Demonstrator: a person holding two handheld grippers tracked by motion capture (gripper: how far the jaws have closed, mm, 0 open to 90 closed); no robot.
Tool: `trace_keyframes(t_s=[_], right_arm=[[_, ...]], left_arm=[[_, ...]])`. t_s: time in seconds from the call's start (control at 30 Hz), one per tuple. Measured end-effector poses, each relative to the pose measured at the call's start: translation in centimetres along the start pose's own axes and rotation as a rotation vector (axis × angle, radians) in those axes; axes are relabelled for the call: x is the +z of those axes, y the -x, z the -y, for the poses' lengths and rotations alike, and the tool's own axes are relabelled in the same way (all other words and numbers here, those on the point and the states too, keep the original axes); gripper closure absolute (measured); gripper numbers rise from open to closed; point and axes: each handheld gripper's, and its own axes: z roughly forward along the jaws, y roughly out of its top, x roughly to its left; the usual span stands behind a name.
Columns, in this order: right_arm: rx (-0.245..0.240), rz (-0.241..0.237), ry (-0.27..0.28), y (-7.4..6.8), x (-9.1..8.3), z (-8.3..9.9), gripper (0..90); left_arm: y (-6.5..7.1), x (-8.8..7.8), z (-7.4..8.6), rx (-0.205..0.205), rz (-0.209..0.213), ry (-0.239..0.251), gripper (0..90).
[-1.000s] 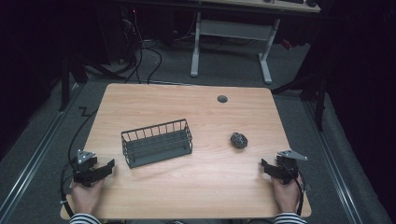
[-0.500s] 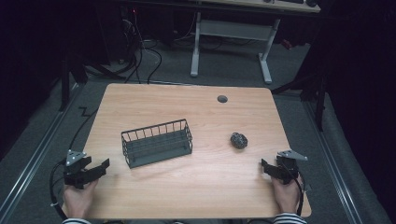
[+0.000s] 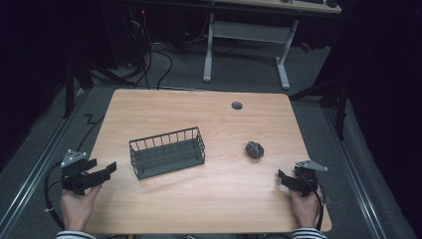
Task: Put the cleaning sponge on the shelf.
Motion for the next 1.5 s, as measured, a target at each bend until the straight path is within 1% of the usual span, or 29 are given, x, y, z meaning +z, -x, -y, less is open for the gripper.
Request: trace_keyframes(t_s=[0.03, 0.07, 0.1, 0.2, 0.23, 0.27, 0.3, 0.43, 0.57, 0.63, 0.7, 0.77, 0.83, 0.87, 1.0, 1.3, 1.33, 1.37, 1.5], right_arm=[[0.0, 0.0, 0.0, 0.0, 0.0, 0.0, 30.4], [0.0, 0.0, 0.0, 0.0, 0.0, 0.0, 30.4], [0.0, 0.0, 0.0, 0.0, 0.0, 0.0, 30.4], [0.0, 0.0, 0.0, 0.0, 0.0, 0.0, 30.4], [0.0, 0.0, 0.0, 0.0, 0.0, 0.0, 30.4], [-0.001, 0.0, 0.0, 0.0, 0.0, 0.0, 30.4], [-0.002, -0.001, 0.0, 0.0, 0.0, 0.0, 30.4], [-0.002, -0.001, 0.0, 0.0, 0.0, 0.0, 30.4], [-0.002, -0.001, 0.0, 0.0, 0.0, 0.0, 30.4], [-0.005, -0.002, 0.0, 0.0, 0.0, 0.0, 30.4], [-0.005, -0.003, 0.001, 0.0, 0.0, 0.0, 30.4], [-0.005, -0.003, 0.001, 0.0, 0.0, 0.0, 30.4], [-0.005, -0.003, 0.001, 0.0, 0.0, 0.0, 30.4], [-0.005, -0.003, 0.001, 0.0, 0.0, 0.0, 30.3], [-0.005, -0.005, 0.0, 0.0, 0.0, 0.0, 30.3], [-0.005, -0.006, 0.002, 0.0, 0.0, 0.0, 30.3], [-0.005, -0.007, 0.002, 0.0, 0.0, 0.0, 30.3], [-0.004, -0.007, 0.002, 0.0, 0.0, 0.0, 30.3], [-0.005, -0.006, 0.003, 0.0, 0.0, 0.0, 30.3]], left_arm=[[0.2, 0.1, -0.4, 0.008, 0.006, 0.002, 25.5], [0.2, 0.1, -0.4, 0.008, 0.006, 0.002, 25.7], [0.8, 0.2, -1.2, 0.035, 0.0, 0.001, 26.1], [1.8, 0.5, -2.4, 0.072, 0.003, -0.008, 27.5], [1.8, 0.5, -2.4, 0.072, 0.003, -0.008, 27.7], [2.4, 0.9, -3.0, 0.097, 0.01, -0.016, 27.8], [2.7, 1.1, -3.3, 0.105, 0.013, -0.017, 28.1], [3.1, 1.8, -3.9, 0.11, 0.03, -0.028, 29.9], [3.5, 3.0, -4.4, 0.118, 0.035, -0.069, 31.9], [3.6, 3.6, -4.6, 0.123, 0.03, -0.089, 33.0], [3.7, 4.4, -4.7, 0.117, 0.03, -0.104, 34.8], [3.7, 4.7, -4.7, 0.117, 0.028, -0.107, 36.6], [3.7, 5.1, -4.7, 0.119, 0.017, -0.118, 37.6], [3.8, 5.4, -4.6, 0.118, 0.017, -0.125, 40.1], [4.0, 5.7, -4.6, 0.129, 0.016, -0.127, 45.0], [3.8, 6.1, -4.2, 0.12, 0.018, -0.127, 57.1], [3.9, 6.1, -4.2, 0.118, 0.022, -0.126, 57.1], [4.0, 6.2, -4.1, 0.123, 0.026, -0.123, 59.2], [4.1, 6.2, -4.0, 0.125, 0.017, -0.12, 61.1]])
